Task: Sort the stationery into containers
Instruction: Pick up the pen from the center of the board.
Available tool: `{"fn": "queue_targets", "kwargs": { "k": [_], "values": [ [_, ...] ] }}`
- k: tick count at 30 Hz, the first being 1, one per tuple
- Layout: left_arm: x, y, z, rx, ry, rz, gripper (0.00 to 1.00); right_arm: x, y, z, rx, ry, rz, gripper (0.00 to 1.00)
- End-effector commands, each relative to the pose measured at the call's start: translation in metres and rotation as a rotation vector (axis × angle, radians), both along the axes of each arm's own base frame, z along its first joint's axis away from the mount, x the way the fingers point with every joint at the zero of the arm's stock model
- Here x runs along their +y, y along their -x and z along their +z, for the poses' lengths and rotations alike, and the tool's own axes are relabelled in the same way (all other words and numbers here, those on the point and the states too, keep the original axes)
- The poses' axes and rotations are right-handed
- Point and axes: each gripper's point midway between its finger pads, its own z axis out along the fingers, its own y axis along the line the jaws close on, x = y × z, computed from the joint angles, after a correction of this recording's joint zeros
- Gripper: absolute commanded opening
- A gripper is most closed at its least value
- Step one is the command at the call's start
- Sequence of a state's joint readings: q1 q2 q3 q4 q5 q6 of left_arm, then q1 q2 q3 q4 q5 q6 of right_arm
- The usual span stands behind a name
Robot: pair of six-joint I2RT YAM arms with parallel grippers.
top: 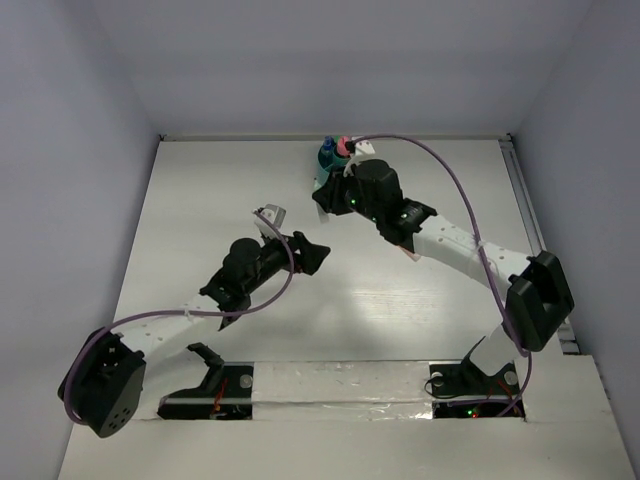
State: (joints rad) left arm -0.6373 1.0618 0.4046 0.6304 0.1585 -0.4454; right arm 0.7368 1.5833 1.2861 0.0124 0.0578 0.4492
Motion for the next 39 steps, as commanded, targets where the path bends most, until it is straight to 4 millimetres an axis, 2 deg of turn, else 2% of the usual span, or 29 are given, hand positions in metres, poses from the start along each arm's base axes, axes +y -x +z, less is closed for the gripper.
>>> {"fn": "queue_targets", "kwargs": {
  "k": [1,10,15,22,29,30,35,39],
  "values": [
    [-0.008,0.001,0.051,-0.141,0.107,-0.049,0.81,0.013,0.001,0.008,-0.018,-0.07,-0.014,0.0],
    [-0.004,-0.005,0.049,-0.124,0.122,-0.011,0.7,0.033,0.022,-0.006,0.017,-0.115,0.045,0.0],
    [0.001,-0.01,0.046,-0.113,0.122,0.031,0.64,0.033,0.029,-0.014,0.039,-0.143,0.061,0.0],
    [-0.003,-0.014,0.037,-0.09,0.109,0.029,0.56,0.034,0.041,-0.01,0.04,-0.181,0.092,0.0],
    [-0.006,-0.015,0.032,-0.077,0.097,0.018,0.46,0.031,0.044,0.003,0.007,-0.219,0.094,0.0],
    [-0.006,-0.015,0.031,-0.074,0.094,0.018,0.45,0.034,0.049,0.006,0.007,-0.227,0.124,0.0],
    [-0.004,-0.017,0.032,-0.078,0.09,0.031,0.28,0.037,0.057,0.01,0.009,-0.236,0.152,0.0],
    [-0.001,-0.02,0.029,-0.072,0.085,0.056,0.27,0.037,0.058,0.004,0.022,-0.228,0.151,0.0]
  ]
}}
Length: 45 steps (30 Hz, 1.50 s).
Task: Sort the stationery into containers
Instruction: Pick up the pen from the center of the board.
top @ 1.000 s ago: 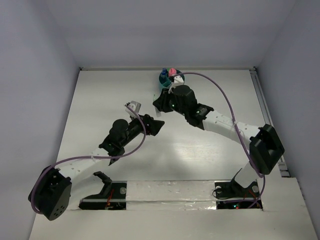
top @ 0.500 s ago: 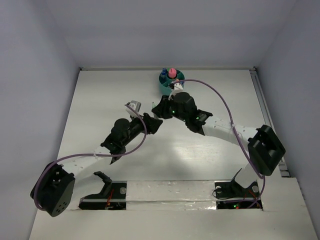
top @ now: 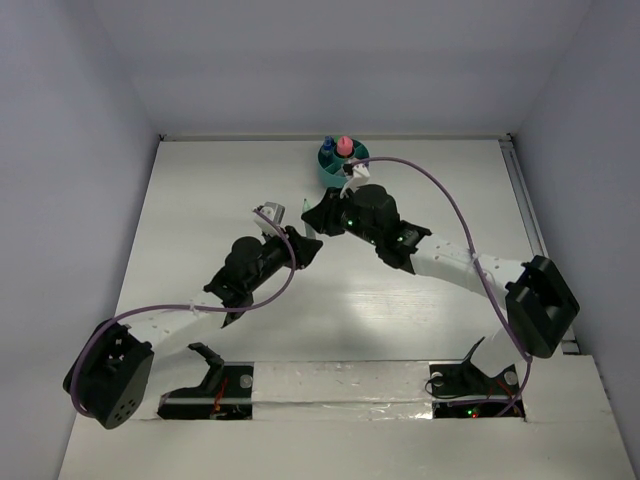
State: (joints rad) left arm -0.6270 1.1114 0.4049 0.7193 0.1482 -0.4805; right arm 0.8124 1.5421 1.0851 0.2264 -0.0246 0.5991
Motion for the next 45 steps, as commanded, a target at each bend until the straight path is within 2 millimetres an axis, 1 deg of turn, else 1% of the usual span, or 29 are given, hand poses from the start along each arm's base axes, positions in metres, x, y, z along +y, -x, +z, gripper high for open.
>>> {"fn": "queue_targets", "kwargs": {
  "k": [1,4,9,10,11,12,13,16,17,18,20,25,28,29,30,32,35,37,38,40,41,43,44,45],
  "values": [
    [0.001,-0.01,0.025,-0.064,0.037,0.032,0.32,0.008,0.012,0.028,-0.049,-0.074,0.036,0.0],
    [0.002,-0.009,0.026,-0.07,0.04,0.031,0.35,0.008,0.011,0.023,-0.042,-0.07,0.033,0.0],
    [0.001,-0.008,0.028,-0.078,0.042,0.027,0.35,0.008,0.012,0.022,-0.037,-0.066,0.037,0.0],
    [0.002,-0.008,0.028,-0.078,0.042,0.029,0.34,0.009,0.012,0.022,-0.036,-0.067,0.042,0.0],
    [0.002,-0.009,0.028,-0.079,0.043,0.033,0.32,0.012,0.017,0.021,-0.034,-0.066,0.055,0.0],
    [0.003,-0.009,0.028,-0.079,0.043,0.038,0.31,0.012,0.017,0.019,-0.031,-0.065,0.055,0.0],
    [0.004,-0.009,0.029,-0.082,0.042,0.041,0.28,0.012,0.016,0.018,-0.027,-0.063,0.053,0.0],
    [0.006,-0.01,0.029,-0.087,0.041,0.053,0.17,0.013,0.015,0.012,-0.012,-0.055,0.049,0.0],
    [0.007,-0.01,0.03,-0.09,0.039,0.058,0.11,0.013,0.015,0.009,-0.007,-0.052,0.05,0.0],
    [0.008,-0.011,0.03,-0.091,0.036,0.063,0.09,0.012,0.015,0.008,-0.005,-0.049,0.046,0.0],
    [0.009,-0.011,0.031,-0.092,0.032,0.068,0.08,0.012,0.013,0.005,-0.003,-0.041,0.037,0.0],
    [0.014,-0.011,0.033,-0.103,0.027,0.09,0.09,0.009,0.015,-0.005,0.018,-0.024,0.032,0.0],
    [0.016,-0.011,0.035,-0.11,0.028,0.099,0.16,0.009,0.015,-0.007,0.023,-0.023,0.032,0.0],
    [0.017,-0.011,0.035,-0.11,0.026,0.099,0.22,0.008,0.016,-0.007,0.024,-0.024,0.031,0.0],
    [0.017,-0.011,0.035,-0.112,0.026,0.099,0.25,0.008,0.016,-0.008,0.027,-0.022,0.033,0.0],
    [0.017,-0.011,0.036,-0.116,0.023,0.099,0.29,0.01,0.018,-0.007,0.032,-0.026,0.042,0.0],
    [0.018,-0.01,0.038,-0.123,0.021,0.102,0.29,0.012,0.02,-0.01,0.05,-0.021,0.055,0.0],
    [0.018,-0.009,0.038,-0.129,0.022,0.096,0.23,0.012,0.021,-0.009,0.054,-0.031,0.058,0.0],
    [0.018,-0.008,0.04,-0.133,0.027,0.094,0.17,0.013,0.021,-0.009,0.053,-0.036,0.06,0.0],
    [0.018,-0.008,0.04,-0.132,0.028,0.091,0.16,0.013,0.022,-0.006,0.049,-0.05,0.064,0.0],
    [0.016,-0.007,0.04,-0.132,0.029,0.082,0.17,0.013,0.023,-0.005,0.048,-0.053,0.065,0.0],
    [0.01,-0.004,0.041,-0.13,0.032,0.044,0.23,0.014,0.022,-0.002,0.04,-0.064,0.065,0.0],
    [0.008,-0.004,0.037,-0.117,0.027,0.033,0.27,0.014,0.022,0.001,0.035,-0.07,0.066,0.0],
    [0.005,-0.003,0.036,-0.115,0.025,0.015,0.28,0.015,0.021,0.003,0.03,-0.074,0.064,0.0]
  ]
}}
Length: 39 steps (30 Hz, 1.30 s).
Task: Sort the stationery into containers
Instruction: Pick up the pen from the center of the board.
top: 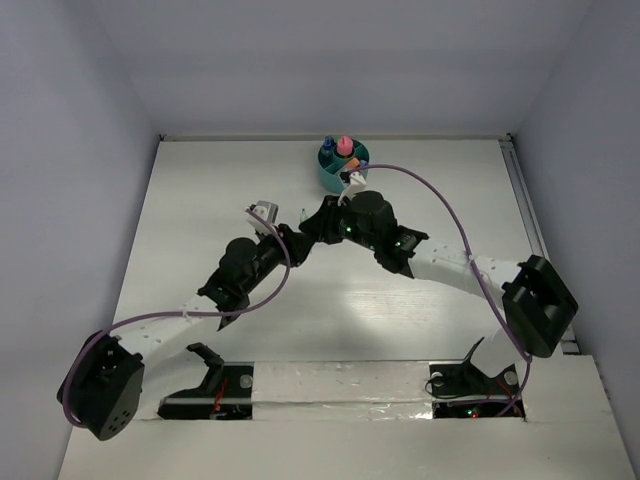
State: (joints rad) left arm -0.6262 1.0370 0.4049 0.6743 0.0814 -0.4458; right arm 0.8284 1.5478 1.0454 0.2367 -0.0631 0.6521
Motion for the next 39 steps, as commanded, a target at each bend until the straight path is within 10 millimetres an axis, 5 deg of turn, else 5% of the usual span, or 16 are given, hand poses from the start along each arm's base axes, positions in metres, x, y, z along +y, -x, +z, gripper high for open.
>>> {"fn": "queue_targets", "kwargs": {
  "k": [1,9,14,17,18,21,23,24,26,29,34,36,39],
  "values": [
    [-0.011,0.0,0.02,-0.059,0.032,-0.058,0.28,0.008,0.005,0.025,-0.046,-0.067,0.021,0.0],
    [-0.015,-0.001,0.016,-0.046,0.019,-0.076,0.26,0.0,-0.002,0.038,-0.095,-0.067,-0.025,0.0],
    [-0.013,-0.003,0.015,-0.04,0.012,-0.059,0.0,-0.002,-0.001,0.035,-0.097,-0.057,-0.026,0.0],
    [-0.009,-0.004,0.016,-0.046,0.011,-0.039,0.0,-0.004,0.0,0.032,-0.095,-0.046,-0.03,0.0],
    [-0.009,-0.004,0.016,-0.048,0.01,-0.038,0.0,-0.006,0.0,0.032,-0.095,-0.042,-0.032,0.03],
    [-0.009,-0.002,0.018,-0.057,0.011,-0.044,0.0,-0.017,-0.002,0.036,-0.111,-0.016,-0.074,0.42],
    [-0.009,-0.002,0.018,-0.059,0.009,-0.047,0.0,-0.025,-0.002,0.04,-0.136,0.011,-0.092,0.56],
    [-0.009,-0.002,0.018,-0.059,0.009,-0.047,0.0,-0.035,0.0,0.046,-0.145,0.025,-0.117,0.66],
    [-0.008,-0.001,0.018,-0.058,0.005,-0.049,0.0,-0.051,0.001,0.048,-0.165,0.057,-0.142,0.68],
    [-0.008,0.0,0.019,-0.061,0.007,-0.049,0.0,-0.105,-0.003,0.032,-0.132,0.138,-0.261,0.66],
    [-0.011,0.003,0.02,-0.059,0.022,-0.07,0.0,-0.205,-0.005,-0.044,0.069,0.274,-0.482,0.44],
    [-0.013,0.005,0.019,-0.054,0.028,-0.083,0.0,-0.233,-0.003,-0.056,0.107,0.296,-0.547,0.32],
    [-0.014,0.005,0.017,-0.049,0.029,-0.087,0.0,-0.282,-0.008,-0.072,0.124,0.444,-0.681,0.26]
  ]
}}
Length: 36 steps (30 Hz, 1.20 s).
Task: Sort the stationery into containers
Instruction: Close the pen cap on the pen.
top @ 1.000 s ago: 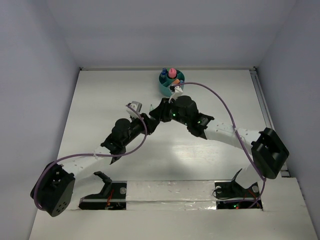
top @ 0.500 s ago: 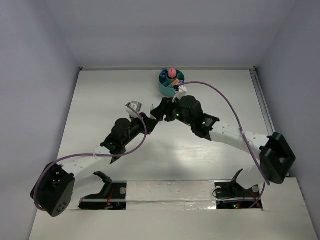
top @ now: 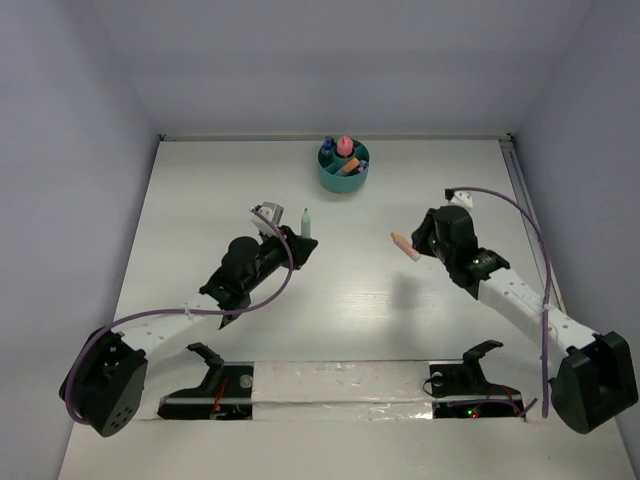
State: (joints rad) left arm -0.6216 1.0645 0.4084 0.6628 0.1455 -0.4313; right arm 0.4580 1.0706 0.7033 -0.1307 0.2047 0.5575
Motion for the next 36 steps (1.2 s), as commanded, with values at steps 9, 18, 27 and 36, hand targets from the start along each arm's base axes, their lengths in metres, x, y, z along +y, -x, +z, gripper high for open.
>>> {"fn": "queue_targets", "kwargs": {
  "k": [9,18,27,36],
  "values": [
    [-0.008,0.001,0.027,-0.068,0.063,-0.039,0.0,-0.078,-0.026,-0.053,0.367,0.529,-0.092,0.48],
    [-0.006,0.006,0.036,-0.086,0.091,-0.052,0.0,-0.109,-0.023,-0.082,0.609,0.762,0.017,0.54],
    [-0.007,0.005,0.034,-0.082,0.088,-0.052,0.0,-0.104,-0.02,-0.101,0.689,0.806,0.168,0.7],
    [-0.006,0.004,0.033,-0.083,0.083,-0.048,0.0,-0.108,-0.044,-0.12,0.693,0.916,0.238,0.73]
  ]
}}
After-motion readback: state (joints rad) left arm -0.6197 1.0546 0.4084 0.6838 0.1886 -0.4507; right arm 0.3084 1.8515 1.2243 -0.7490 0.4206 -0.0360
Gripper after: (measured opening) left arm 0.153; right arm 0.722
